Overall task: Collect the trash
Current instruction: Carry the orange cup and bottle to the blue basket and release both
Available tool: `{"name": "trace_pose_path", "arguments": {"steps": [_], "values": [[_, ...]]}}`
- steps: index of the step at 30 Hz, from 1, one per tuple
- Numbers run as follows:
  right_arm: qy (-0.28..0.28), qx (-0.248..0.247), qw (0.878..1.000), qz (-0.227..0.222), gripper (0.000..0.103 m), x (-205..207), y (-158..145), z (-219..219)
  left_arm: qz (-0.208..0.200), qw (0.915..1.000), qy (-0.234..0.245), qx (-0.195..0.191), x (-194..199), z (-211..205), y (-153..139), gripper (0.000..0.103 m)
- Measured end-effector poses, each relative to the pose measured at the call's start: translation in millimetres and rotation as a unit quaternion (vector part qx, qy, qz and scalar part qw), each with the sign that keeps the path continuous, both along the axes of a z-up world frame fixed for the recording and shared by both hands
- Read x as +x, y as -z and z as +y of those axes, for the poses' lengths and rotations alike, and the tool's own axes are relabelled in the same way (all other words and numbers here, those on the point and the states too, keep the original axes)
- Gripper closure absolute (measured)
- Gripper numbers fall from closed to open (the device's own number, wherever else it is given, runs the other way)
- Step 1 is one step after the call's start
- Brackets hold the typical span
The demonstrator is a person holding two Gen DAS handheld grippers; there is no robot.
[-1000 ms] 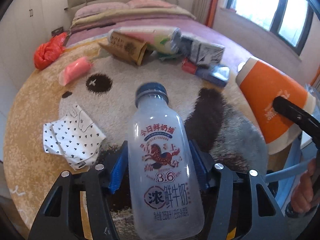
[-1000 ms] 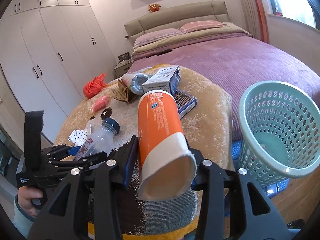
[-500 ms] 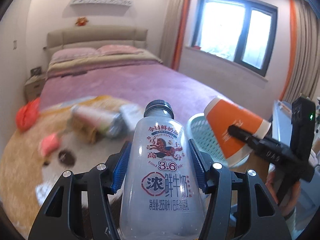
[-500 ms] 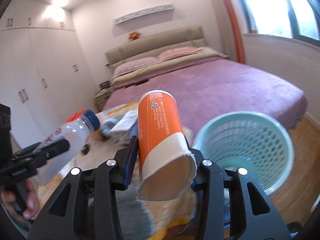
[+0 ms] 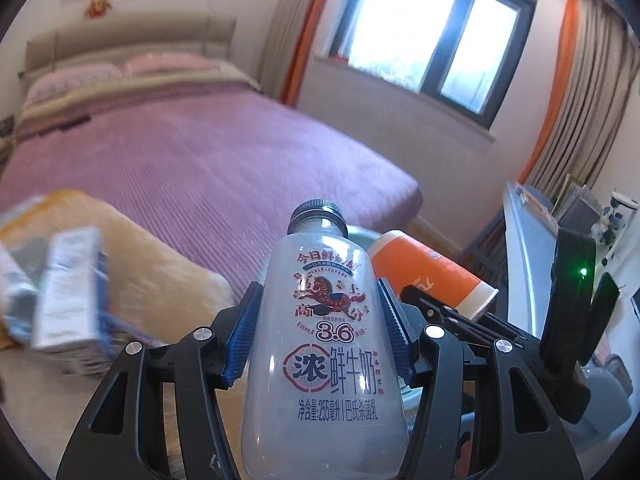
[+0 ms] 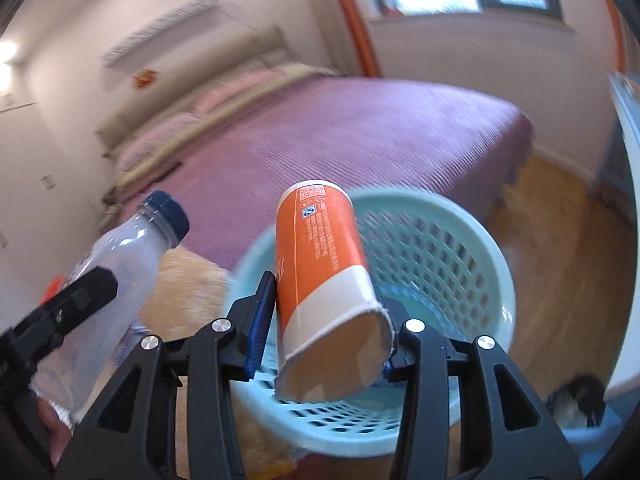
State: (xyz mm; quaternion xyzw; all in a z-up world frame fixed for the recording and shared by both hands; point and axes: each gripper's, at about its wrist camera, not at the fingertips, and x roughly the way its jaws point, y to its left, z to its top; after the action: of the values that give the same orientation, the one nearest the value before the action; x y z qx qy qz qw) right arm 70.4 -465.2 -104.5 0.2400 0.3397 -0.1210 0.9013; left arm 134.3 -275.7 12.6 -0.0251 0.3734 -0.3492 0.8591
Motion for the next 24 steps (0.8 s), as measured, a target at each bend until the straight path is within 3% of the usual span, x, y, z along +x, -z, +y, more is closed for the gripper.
{"name": "trace_pose_path", "arguments": {"steps": [4, 7, 8, 11, 17, 24], "values": [[0.025, 0.020, 0.999, 0.025, 0.059, 5, 23, -17, 0.033, 0.9992, 0.016, 0.013, 15, -22, 31, 0.048], [0.029, 0.035, 0.999, 0.029, 0.037, 4, 28, -22, 0.061, 0.9979, 0.022, 0.001, 22, -27, 45, 0.039], [0.035, 0.029, 0.999, 0.025, 0.034, 0, 26, -22, 0.065, 0.9976, 0.024, -0.006, 23, -27, 46, 0.036], [0.033, 0.019, 0.999, 0.017, 0.034, -4, 18, -19, 0.037, 0.9989, 0.028, -0.006, 10, -18, 39, 0.027], [0.006, 0.001, 1.000, -0.011, 0.034, -21, -5, 9, -0.011, 0.9997, 0.015, -0.013, -19, 16, 14, 0.026], [-0.081, -0.036, 0.995, -0.050, 0.034, -24, -43, 81, -0.049, 0.9977, -0.033, -0.033, -59, 86, -8, 0.025]]}}
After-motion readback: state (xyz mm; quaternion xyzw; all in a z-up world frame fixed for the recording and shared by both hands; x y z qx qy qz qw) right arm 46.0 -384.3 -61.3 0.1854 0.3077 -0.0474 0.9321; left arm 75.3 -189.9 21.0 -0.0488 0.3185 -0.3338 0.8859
